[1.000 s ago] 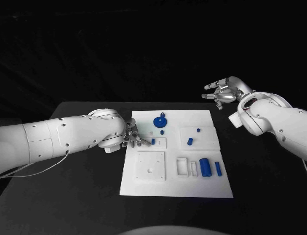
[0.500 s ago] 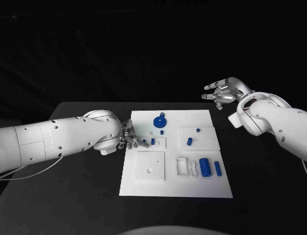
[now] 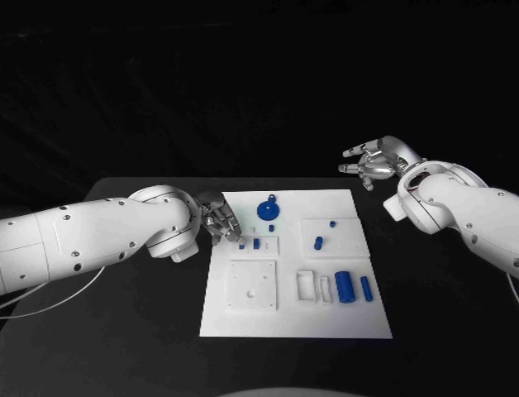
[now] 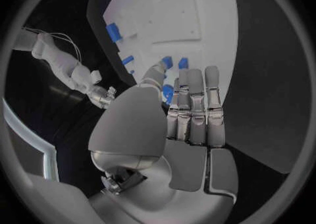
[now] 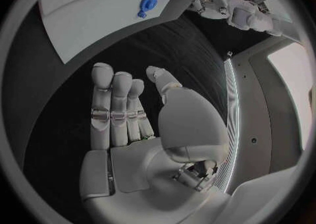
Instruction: Assemble the parts on the task board
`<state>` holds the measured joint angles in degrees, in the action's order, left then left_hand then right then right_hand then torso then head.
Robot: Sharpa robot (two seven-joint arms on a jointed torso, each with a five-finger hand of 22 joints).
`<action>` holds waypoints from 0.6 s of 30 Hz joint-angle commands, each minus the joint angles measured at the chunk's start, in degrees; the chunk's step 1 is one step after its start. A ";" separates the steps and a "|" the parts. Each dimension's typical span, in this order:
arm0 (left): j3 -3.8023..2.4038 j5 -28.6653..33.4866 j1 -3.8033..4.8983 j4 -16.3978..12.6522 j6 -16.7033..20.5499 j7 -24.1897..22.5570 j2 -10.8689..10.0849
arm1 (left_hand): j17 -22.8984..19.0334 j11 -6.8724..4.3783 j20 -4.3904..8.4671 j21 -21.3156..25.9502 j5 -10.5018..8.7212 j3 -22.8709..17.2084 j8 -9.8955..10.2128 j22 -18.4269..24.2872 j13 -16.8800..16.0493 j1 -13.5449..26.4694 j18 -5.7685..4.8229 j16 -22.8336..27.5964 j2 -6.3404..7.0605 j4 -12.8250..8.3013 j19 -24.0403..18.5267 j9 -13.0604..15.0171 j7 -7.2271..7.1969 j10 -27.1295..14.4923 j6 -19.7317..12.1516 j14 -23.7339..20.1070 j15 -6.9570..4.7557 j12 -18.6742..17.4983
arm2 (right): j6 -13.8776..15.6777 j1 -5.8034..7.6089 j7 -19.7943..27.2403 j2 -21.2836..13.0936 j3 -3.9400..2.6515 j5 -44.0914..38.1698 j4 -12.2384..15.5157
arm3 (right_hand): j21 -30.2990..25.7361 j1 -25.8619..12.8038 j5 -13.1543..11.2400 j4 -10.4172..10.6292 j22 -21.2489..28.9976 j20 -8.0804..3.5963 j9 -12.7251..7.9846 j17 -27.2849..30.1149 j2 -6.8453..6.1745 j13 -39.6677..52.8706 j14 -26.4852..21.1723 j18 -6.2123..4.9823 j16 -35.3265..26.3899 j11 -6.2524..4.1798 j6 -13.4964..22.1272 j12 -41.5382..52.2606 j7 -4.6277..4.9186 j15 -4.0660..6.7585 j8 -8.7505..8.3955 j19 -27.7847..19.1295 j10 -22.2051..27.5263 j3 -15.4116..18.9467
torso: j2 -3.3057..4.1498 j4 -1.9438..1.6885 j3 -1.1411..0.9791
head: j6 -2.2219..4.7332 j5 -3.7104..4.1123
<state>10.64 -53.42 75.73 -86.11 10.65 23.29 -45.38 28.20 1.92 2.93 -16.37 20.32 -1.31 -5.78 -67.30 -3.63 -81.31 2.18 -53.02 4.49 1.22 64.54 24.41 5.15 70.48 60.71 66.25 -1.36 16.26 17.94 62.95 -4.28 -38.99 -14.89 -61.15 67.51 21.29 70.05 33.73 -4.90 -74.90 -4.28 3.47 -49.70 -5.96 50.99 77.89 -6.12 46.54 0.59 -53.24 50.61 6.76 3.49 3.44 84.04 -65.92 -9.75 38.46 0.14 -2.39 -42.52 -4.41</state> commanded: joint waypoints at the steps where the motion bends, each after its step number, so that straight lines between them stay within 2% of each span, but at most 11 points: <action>1: -0.30 0.05 0.34 0.17 13.19 -15.84 0.49 | -1.54 1.93 -0.32 1.24 0.44 -2.31 0.68 0.49 0.19 -3.12 0.42 2.00 -0.29 -3.15 -0.93 -3.82 1.02 -3.98 -0.23 -1.27 0.83 -4.44 | 0.33 -0.09 0.94 -0.02 -0.01 0.29 -0.08 | -0.96 -0.36 0.29 0.25 -0.91 -0.21 0.08 0.19 -0.05 -2.38 0.12 -0.96 -0.53 -0.47 -0.84 -2.65 0.44 0.02 0.01 2.21 -0.31 -0.39 | 0.02 -0.01 -0.04 | 0.24 0.20; 2: -0.36 -1.05 0.40 0.54 14.83 -17.95 0.80 | -1.25 1.93 -0.21 0.18 0.19 -3.23 1.04 -0.48 0.20 -4.01 1.01 0.82 -0.35 -4.18 0.15 -5.08 0.96 -3.73 -0.30 0.42 0.60 -5.07 | 0.44 -0.10 1.07 -0.02 -0.01 0.35 -0.10 | -1.33 -0.35 0.27 0.22 -0.77 -0.26 0.08 0.32 -0.13 -3.81 0.14 -0.91 -0.72 -0.48 -0.96 -3.95 0.31 0.10 0.01 2.19 -0.98 -0.48 | 0.02 0.00 -0.05 | 0.45 0.31; 3: -0.38 -2.47 0.46 1.07 16.37 -20.12 1.24 | -1.10 1.70 -0.29 -1.27 -0.48 -4.37 1.43 -2.41 0.22 -3.62 1.71 -0.19 -0.13 -5.09 0.64 -7.59 0.55 -3.12 -0.10 1.21 0.54 -6.27 | 0.59 -0.12 1.24 0.00 -0.01 0.43 -0.12 | -1.76 -0.33 0.31 0.22 -0.59 -0.34 0.09 0.46 -0.19 -5.32 0.19 -0.85 -0.94 -0.57 -1.05 -5.44 0.23 0.15 0.03 2.19 -1.34 -0.60 | 0.02 0.02 -0.04 | 0.60 0.35; 7: -0.16 -7.01 0.54 3.11 18.73 -24.39 2.96 | -1.41 1.88 -0.49 -3.29 -1.70 -7.63 1.73 -5.95 0.17 -2.63 2.80 -1.71 -0.16 -6.89 0.89 -13.76 0.48 -1.79 0.45 2.75 0.37 -8.90 | 0.97 -0.14 1.78 0.08 -0.01 0.78 -0.22 | -3.50 -0.37 0.37 0.31 0.11 -0.48 0.11 0.70 -0.54 -11.91 0.05 -0.67 -1.53 -0.76 -1.79 -12.39 0.13 0.27 0.03 2.04 -3.14 -1.34 | 0.11 0.16 -0.05 | 0.86 0.43; 8: 0.03 -8.12 0.54 3.69 18.98 -25.08 3.47 | -1.55 1.97 -0.55 -3.41 -2.46 -8.21 1.77 -6.38 0.20 -2.46 2.92 -1.82 -0.29 -7.08 0.84 -14.70 0.74 -1.85 0.88 2.83 0.41 -9.52 | 1.04 -0.15 1.90 0.10 -0.01 0.86 -0.24 | -3.83 -0.38 0.37 0.30 0.27 -0.51 0.13 0.74 -0.69 -13.28 0.04 -0.64 -1.62 -0.73 -1.92 -13.85 0.11 0.30 0.08 2.07 -3.61 -1.56 | 0.13 0.17 -0.01 | 0.89 0.45; 9: 0.16 -8.73 0.54 4.05 19.14 -25.45 3.79 | -1.64 2.11 -0.60 -3.49 -4.53 -8.65 1.74 -6.63 0.19 -2.65 3.02 -1.91 -0.66 -7.24 0.90 -15.24 0.84 -2.08 1.26 2.96 0.53 -10.03 | 1.08 -0.15 1.96 0.11 -0.01 0.90 -0.25 | -4.08 -0.42 0.45 0.35 0.36 -0.54 0.13 0.76 -0.64 -13.89 0.04 -0.64 -1.67 -0.77 -1.99 -14.59 0.16 0.28 0.07 2.06 -3.53 -1.69 | 0.14 0.16 -0.01 | 0.91 0.48; 10: 0.42 -9.80 0.53 4.68 19.52 -26.06 4.34 | -1.75 2.26 -0.64 -3.63 -5.04 -9.13 1.84 -6.94 0.23 -2.81 3.17 -2.02 -0.89 -7.45 1.02 -15.86 0.74 -2.30 1.40 3.13 0.53 -10.56 | 1.14 -0.15 2.06 0.14 -0.01 0.96 -0.26 | -4.95 -0.47 0.42 0.39 0.68 -0.54 0.13 0.92 -0.71 -15.44 -0.07 -0.65 -1.91 -0.74 -2.13 -16.31 0.15 0.28 0.09 1.99 -3.81 -1.93 | 0.16 0.15 -0.02 | 0.94 0.53; 11: 1.05 -11.96 0.51 5.72 20.37 -26.89 5.23 | -1.92 2.42 -0.76 -3.79 -6.52 -9.76 2.01 -7.40 0.19 -2.67 3.39 -2.25 -1.22 -7.45 1.22 -16.91 0.66 -2.58 1.38 3.49 0.63 -11.37 | 1.22 -0.16 2.20 0.19 -0.01 1.04 -0.27 | -5.42 -0.56 0.45 0.43 0.93 -0.58 0.15 1.04 -0.79 -18.15 0.00 -0.63 -2.02 -0.72 -2.63 -19.05 0.14 0.30 0.11 2.04 -4.57 -2.31 | 0.20 0.19 -0.01 | 0.98 0.51; 13: 1.71 -14.88 0.49 7.01 20.64 -27.47 6.27 | -2.21 2.64 -0.99 -3.68 -8.69 -10.18 1.95 -7.72 0.22 -2.48 3.64 -2.42 -1.17 -7.42 1.43 -18.10 0.87 -3.04 1.66 3.74 0.77 -12.21 | 1.27 -0.16 2.30 0.24 -0.01 1.11 -0.27 | -5.65 -0.63 0.40 0.41 1.13 -0.63 0.16 1.11 -1.00 -20.77 0.04 -0.56 -2.08 -0.73 -2.89 -21.38 0.12 0.31 0.10 2.10 -5.70 -2.49 | 0.14 0.15 -0.02 | 0.97 0.57; 16: 2.43 -19.39 0.38 9.16 19.30 -27.75 7.94 | -2.44 2.74 -0.94 -3.59 -9.92 -10.36 2.15 -7.87 0.25 -2.69 3.74 -2.70 -0.42 -7.66 2.00 -19.21 0.27 -4.32 0.91 4.20 0.52 -12.61 | 1.35 -0.16 2.45 0.34 -0.01 1.18 -0.25 | -5.88 -0.62 0.44 0.41 1.32 -0.65 0.17 1.16 -0.91 -21.95 0.01 -0.52 -2.17 -0.70 -3.24 -22.20 0.11 0.32 0.11 2.11 -5.93 -2.49 | 0.13 0.19 -0.03 | 0.93 0.52; 18: 2.65 -21.31 0.31 10.19 18.05 -27.73 8.70 | -2.52 2.74 -0.91 -3.67 -9.70 -10.71 2.05 -8.24 0.25 -2.83 3.80 -3.19 0.05 -7.82 2.45 -19.99 0.16 -4.57 0.61 4.58 0.48 -12.52 | 1.39 -0.17 2.51 0.38 -0.01 1.21 -0.24 | -5.94 -0.61 0.48 0.40 1.36 -0.67 0.17 1.16 -0.88 -22.15 0.02 -0.52 -2.17 -0.73 -3.27 -22.31 0.12 0.32 0.12 2.10 -5.90 -2.51 | 0.16 0.23 -0.03 | 0.91 0.47</action>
<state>13.28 -67.21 76.06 -76.44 28.28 -1.22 -37.04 25.73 4.80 2.06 -19.95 10.59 -11.67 -3.80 -74.95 -3.44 -84.15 4.89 -56.03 4.08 -6.58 66.78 4.63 5.36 66.30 61.77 70.55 -0.92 3.85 18.92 62.81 -2.94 -38.68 -14.89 -60.31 67.21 15.73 69.44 33.96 -4.43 -73.63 -4.71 3.60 -48.60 -6.57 28.98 77.92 -5.73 44.76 -0.10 -56.12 28.57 6.81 3.47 3.45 84.04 -71.59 -11.96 38.59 0.31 -2.42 -41.56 -3.87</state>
